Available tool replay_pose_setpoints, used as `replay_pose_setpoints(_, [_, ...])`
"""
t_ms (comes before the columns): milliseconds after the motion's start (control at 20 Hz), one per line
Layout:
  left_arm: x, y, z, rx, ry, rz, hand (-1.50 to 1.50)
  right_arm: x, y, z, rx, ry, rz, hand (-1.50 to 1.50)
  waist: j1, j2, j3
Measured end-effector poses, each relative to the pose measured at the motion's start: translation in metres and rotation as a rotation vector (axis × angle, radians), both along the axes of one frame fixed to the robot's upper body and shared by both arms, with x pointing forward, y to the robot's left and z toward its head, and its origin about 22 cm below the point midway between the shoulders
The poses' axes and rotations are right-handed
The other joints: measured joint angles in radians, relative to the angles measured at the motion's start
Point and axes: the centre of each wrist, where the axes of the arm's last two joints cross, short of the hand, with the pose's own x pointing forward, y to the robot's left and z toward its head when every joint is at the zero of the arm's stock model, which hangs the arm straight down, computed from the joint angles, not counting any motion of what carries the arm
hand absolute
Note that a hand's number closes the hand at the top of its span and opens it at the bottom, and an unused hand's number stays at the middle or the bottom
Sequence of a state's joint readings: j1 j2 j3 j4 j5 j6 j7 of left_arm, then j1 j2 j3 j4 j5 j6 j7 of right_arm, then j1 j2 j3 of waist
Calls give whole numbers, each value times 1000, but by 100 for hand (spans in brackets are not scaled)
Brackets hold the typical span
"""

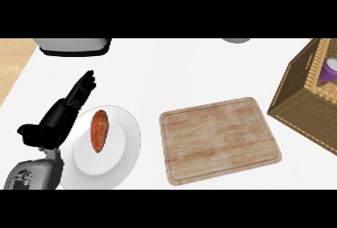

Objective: Pick the can from the cutting board and place it in the basket

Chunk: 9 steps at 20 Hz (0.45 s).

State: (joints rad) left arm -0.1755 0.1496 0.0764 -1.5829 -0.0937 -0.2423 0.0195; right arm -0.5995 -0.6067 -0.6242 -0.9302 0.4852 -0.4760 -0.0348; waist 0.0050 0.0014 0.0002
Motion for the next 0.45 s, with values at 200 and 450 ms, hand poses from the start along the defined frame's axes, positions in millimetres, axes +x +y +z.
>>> replay_pose_setpoints(200, [-5,2,2,0,0,2,0,-2,-6,13,48,-83,30,-150,0,-1,0])
replay_pose_setpoints(450, [-2,3,1,4,-6,11,0,-14,-22,38,173,-175,12,-150,-7,-3,0])
